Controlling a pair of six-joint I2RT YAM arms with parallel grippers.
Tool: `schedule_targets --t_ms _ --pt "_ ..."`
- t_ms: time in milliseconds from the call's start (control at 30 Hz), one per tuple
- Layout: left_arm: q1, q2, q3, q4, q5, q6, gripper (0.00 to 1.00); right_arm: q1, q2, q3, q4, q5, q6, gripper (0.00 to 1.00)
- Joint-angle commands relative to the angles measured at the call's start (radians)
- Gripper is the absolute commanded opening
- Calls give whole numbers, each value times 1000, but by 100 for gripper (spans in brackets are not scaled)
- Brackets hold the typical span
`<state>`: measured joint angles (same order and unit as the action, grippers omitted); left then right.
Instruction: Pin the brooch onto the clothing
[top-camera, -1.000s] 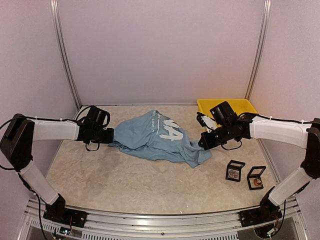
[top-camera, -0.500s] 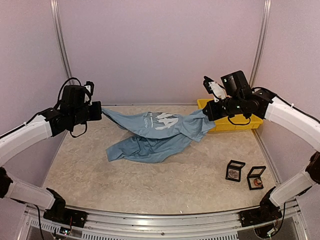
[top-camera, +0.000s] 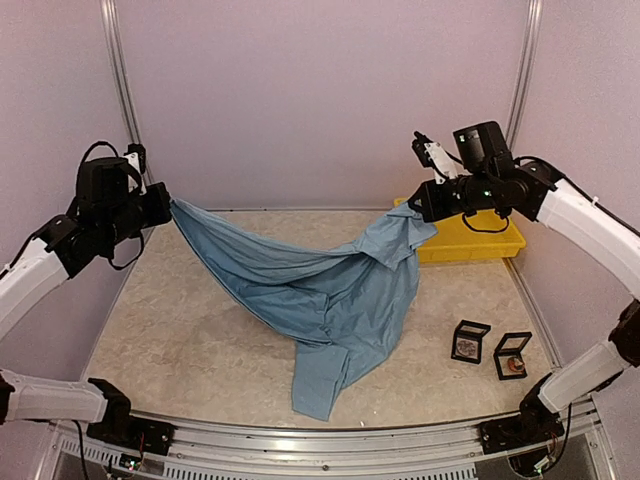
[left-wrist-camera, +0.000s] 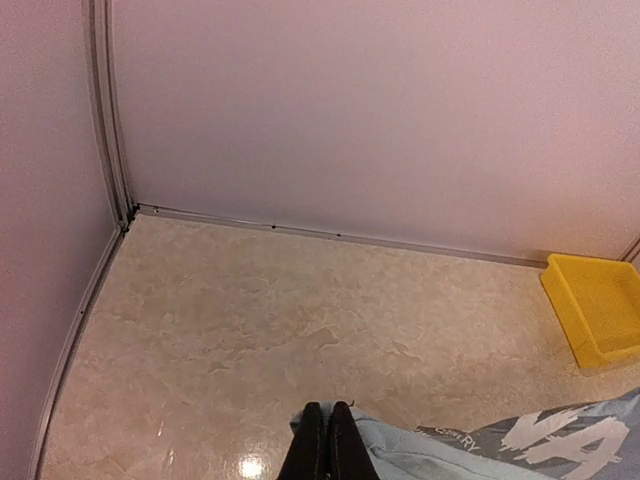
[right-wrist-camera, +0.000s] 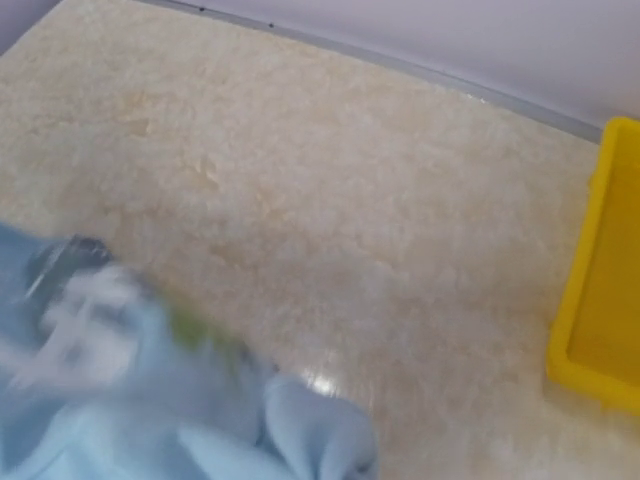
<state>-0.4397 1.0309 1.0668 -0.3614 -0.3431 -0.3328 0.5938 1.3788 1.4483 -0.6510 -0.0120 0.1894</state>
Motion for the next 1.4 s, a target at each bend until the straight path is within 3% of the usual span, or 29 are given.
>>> schedule_targets --t_ms 0,167,200,233,300,400,567,700,767,933,1067,1200,1367 --pt "91 216 125 119 24 34 0 -95 275 273 134 -112 -77 0" --pt "164 535 677 87 -35 175 0 -171 734 1195 51 -152 -77 0" --pt "166 566 794 82 -47 209 0 -179 767 1295 99 -158 -54 0" --pt "165 600 894 79 -59 242 0 -185 745 1290 200 -174 -38 0" --pt "154 637 1054 78 -73 305 0 -186 610 1012 475 -227 -23 0" --pt "132 633 1126 93 -103 384 0 -175 444 770 759 -258 -45 0" --pt "110 504 849 138 -143 389 0 -166 375 692 616 -276 -105 0" --pt "90 341 497 147 -237 266 0 -138 259 345 539 -295 -100 0" --pt "78 263 347 108 -253 157 0 -114 201 150 498 -312 -82 0" --pt "51 77 -126 76 -54 -174 0 -40 85 -306 462 -347 51 0" --pt "11 -65 -430 76 0 -387 0 14 68 -504 446 -432 172 0" --pt "-26 -160 -580 61 -7 -509 0 86 105 -527 333 -413 209 0" --pt "-74 -191 -595 -36 -49 -559 0 96 117 -526 231 -380 252 0"
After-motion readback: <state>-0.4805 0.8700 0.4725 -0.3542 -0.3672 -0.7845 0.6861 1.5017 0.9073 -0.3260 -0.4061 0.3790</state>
